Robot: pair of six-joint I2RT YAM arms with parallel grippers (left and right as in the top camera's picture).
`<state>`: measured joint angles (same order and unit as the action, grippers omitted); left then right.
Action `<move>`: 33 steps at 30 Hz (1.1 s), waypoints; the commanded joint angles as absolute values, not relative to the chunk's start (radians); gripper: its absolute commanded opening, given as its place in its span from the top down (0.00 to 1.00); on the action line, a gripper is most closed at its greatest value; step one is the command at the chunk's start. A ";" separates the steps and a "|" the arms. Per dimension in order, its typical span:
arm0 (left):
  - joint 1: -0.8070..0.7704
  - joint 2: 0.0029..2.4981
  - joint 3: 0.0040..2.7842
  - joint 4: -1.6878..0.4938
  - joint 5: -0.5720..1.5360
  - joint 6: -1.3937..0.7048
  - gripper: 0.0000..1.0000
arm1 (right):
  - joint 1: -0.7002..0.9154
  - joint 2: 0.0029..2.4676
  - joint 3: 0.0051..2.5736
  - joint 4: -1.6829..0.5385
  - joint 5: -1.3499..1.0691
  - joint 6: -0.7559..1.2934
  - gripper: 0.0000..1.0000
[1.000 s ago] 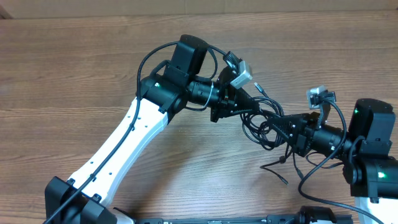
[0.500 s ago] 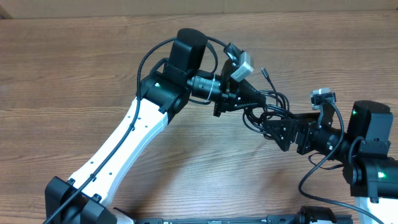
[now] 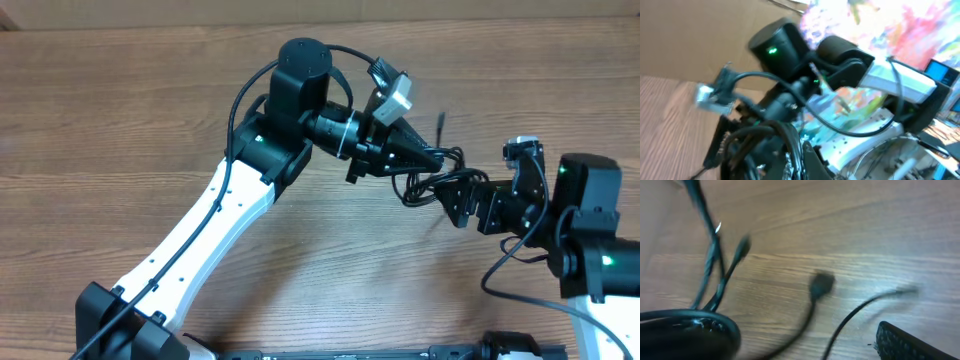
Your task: Untangle cables
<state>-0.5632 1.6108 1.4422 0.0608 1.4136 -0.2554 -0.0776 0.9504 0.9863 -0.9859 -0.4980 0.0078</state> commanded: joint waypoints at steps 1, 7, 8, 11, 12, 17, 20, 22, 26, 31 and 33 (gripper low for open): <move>-0.569 1.595 1.462 0.167 1.535 -0.429 0.96 | -0.079 1.006 0.983 -1.002 -0.353 0.005 0.00; -0.532 1.595 1.462 0.263 1.581 -0.670 0.96 | -0.079 1.034 0.983 -0.988 -0.273 0.053 0.00; -0.524 1.595 1.462 0.263 1.581 -0.693 0.96 | -0.079 1.034 0.983 -0.985 -0.273 0.053 0.00; -0.508 1.595 1.462 0.263 1.581 -0.780 0.96 | -0.079 1.034 0.983 -0.977 -0.273 0.057 0.00; -0.505 1.595 1.462 0.263 1.581 -0.816 0.96 | -0.079 1.034 0.983 -0.975 -0.273 0.060 0.00; -0.503 1.595 1.462 0.263 1.581 -1.087 0.96 | -0.079 1.034 0.983 -0.966 -0.262 0.060 0.00; -0.503 1.595 1.462 0.263 1.581 -1.274 0.96 | -0.079 1.034 0.983 -0.955 -0.227 0.060 0.00; -0.503 1.595 1.462 0.263 1.581 -1.372 0.96 | -0.079 1.034 0.983 -0.949 -0.217 0.060 0.00; -0.503 1.595 1.462 0.263 1.581 -1.498 0.96 | -0.079 1.034 0.983 -0.940 -0.193 0.060 0.00; -0.503 1.595 1.462 0.267 1.581 -1.530 0.96 | -0.079 1.034 0.983 -0.941 -0.150 0.087 0.00; -0.503 1.595 1.462 0.269 1.581 -1.526 0.96 | -0.079 1.034 0.983 -0.943 -0.150 0.087 0.00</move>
<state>-0.5144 1.6180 1.4384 0.2558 1.5345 -1.4845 -0.0757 1.0260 0.9863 -0.9432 -0.2173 0.0635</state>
